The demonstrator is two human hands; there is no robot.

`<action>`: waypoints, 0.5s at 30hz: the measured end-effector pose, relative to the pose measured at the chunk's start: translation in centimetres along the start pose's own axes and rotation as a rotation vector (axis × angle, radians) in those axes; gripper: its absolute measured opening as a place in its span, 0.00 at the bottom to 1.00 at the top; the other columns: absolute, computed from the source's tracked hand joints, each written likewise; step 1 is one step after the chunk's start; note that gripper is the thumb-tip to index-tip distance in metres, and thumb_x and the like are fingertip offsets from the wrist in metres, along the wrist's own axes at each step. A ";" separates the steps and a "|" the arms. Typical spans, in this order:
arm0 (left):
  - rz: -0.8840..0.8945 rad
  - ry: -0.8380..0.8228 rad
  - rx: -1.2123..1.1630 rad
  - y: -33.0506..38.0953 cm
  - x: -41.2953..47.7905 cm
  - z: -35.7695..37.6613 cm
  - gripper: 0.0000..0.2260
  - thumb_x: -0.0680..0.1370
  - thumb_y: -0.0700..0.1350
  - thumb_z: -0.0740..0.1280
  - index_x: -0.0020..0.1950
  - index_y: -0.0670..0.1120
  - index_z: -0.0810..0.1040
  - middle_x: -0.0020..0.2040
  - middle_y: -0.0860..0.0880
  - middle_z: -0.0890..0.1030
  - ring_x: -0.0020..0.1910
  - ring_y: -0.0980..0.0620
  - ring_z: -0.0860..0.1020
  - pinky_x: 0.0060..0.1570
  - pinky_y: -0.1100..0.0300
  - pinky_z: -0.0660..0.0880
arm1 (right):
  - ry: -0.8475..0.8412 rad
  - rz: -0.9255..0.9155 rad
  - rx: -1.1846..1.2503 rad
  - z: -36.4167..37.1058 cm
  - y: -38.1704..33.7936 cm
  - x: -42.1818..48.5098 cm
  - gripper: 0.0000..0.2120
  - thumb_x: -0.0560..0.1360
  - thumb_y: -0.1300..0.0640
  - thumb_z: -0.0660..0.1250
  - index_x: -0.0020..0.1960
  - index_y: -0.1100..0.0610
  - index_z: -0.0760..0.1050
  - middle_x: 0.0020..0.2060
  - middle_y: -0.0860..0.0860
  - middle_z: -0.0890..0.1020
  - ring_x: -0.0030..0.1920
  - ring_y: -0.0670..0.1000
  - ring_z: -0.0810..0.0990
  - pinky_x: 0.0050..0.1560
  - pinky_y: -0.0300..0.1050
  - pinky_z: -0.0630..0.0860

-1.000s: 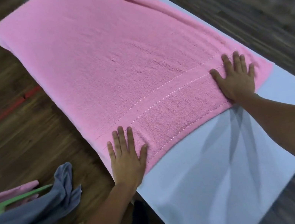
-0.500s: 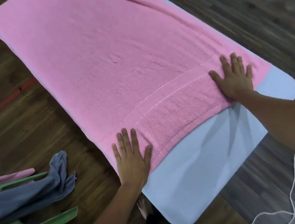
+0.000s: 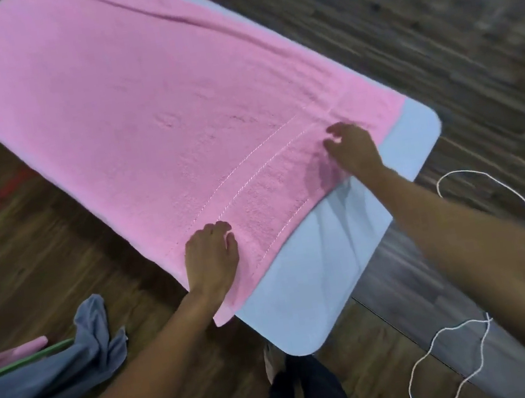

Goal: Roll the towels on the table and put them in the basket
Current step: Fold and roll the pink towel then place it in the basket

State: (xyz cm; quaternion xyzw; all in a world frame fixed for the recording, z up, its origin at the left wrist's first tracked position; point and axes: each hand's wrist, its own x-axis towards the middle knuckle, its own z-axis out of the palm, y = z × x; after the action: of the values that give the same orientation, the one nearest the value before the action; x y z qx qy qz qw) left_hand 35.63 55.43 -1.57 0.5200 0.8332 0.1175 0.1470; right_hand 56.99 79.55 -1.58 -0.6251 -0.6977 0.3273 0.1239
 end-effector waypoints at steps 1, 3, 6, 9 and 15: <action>0.011 -0.012 -0.020 1.1 0.2 -1.0 0.11 0.80 0.43 0.59 0.56 0.45 0.79 0.50 0.47 0.82 0.46 0.45 0.78 0.50 0.51 0.72 | 0.007 0.009 0.039 -0.5 -0.4 -2.2 0.13 0.77 0.55 0.64 0.60 0.57 0.78 0.58 0.56 0.81 0.58 0.56 0.78 0.61 0.46 0.71; 0.060 -0.026 -0.064 3.6 0.1 -2.8 0.10 0.80 0.43 0.59 0.54 0.46 0.80 0.48 0.49 0.83 0.44 0.46 0.78 0.47 0.53 0.72 | 0.038 0.058 0.119 -1.7 -0.9 -6.7 0.11 0.77 0.55 0.65 0.57 0.56 0.80 0.55 0.55 0.83 0.57 0.56 0.79 0.60 0.46 0.73; 0.164 -0.058 -0.150 7.7 -0.3 -5.3 0.09 0.79 0.43 0.61 0.53 0.47 0.80 0.46 0.50 0.82 0.45 0.46 0.78 0.47 0.52 0.73 | 0.064 0.132 0.189 -3.7 -0.8 -12.8 0.09 0.76 0.53 0.66 0.54 0.53 0.82 0.52 0.54 0.84 0.56 0.55 0.80 0.58 0.48 0.74; 0.280 -0.130 -0.131 11.9 -1.0 -6.5 0.09 0.78 0.44 0.60 0.52 0.48 0.80 0.46 0.50 0.82 0.45 0.45 0.78 0.43 0.54 0.71 | 0.112 0.220 0.303 -6.2 0.6 -17.6 0.07 0.75 0.55 0.67 0.50 0.54 0.83 0.46 0.53 0.85 0.49 0.52 0.83 0.55 0.46 0.77; 0.452 -0.219 -0.169 20.2 -2.4 -5.7 0.08 0.79 0.46 0.61 0.52 0.51 0.80 0.43 0.53 0.82 0.44 0.49 0.79 0.42 0.55 0.72 | 0.218 0.312 0.472 -11.9 5.5 -22.8 0.05 0.75 0.59 0.67 0.47 0.53 0.82 0.40 0.49 0.84 0.41 0.49 0.81 0.38 0.37 0.72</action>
State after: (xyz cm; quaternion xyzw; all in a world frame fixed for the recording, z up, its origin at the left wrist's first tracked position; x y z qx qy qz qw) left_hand 51.31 61.78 11.07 0.6885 0.6621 0.1596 0.2492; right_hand 72.56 61.41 9.44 -0.7099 -0.4806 0.4265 0.2883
